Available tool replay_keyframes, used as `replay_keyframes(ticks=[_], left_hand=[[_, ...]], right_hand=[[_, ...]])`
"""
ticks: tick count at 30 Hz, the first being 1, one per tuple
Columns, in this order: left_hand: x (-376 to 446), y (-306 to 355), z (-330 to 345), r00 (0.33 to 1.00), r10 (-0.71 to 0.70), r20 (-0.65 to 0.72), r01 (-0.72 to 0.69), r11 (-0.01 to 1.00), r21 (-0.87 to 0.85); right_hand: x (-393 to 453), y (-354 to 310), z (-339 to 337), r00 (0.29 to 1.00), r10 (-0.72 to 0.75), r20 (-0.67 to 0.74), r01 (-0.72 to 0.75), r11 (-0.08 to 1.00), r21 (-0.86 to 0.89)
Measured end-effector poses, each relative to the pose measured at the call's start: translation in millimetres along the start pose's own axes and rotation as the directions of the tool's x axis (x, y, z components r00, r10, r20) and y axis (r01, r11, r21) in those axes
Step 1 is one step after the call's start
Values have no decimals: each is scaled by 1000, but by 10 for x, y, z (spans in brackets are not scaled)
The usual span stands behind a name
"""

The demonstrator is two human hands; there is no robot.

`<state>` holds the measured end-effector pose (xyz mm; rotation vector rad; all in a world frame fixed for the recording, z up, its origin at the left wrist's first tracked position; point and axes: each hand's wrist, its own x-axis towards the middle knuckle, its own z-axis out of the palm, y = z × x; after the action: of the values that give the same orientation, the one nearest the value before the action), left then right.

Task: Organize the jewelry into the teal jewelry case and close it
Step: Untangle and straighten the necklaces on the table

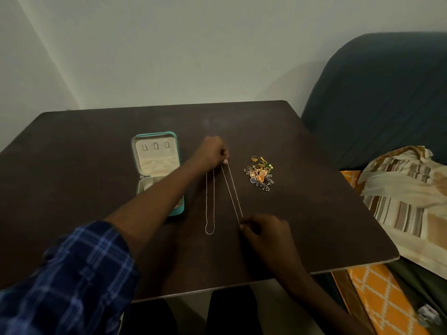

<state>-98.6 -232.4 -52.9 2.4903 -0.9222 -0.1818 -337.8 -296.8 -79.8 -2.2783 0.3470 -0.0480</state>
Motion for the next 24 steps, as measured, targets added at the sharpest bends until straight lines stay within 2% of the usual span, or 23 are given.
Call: replay_keyframes(ticks=[8, 19, 24], left_hand=[[128, -13, 36, 999, 47, 16, -48, 999, 12], [182, -69, 105, 992, 115, 47, -118, 991, 60], [176, -91, 129, 993, 108, 37, -110, 992, 59]], right_hand=[[68, -67, 8, 1000, -14, 14, 15, 996, -85], [38, -81, 79, 998, -45, -51, 32, 972, -234], [4, -75, 75, 995, -82, -51, 69, 971, -228]])
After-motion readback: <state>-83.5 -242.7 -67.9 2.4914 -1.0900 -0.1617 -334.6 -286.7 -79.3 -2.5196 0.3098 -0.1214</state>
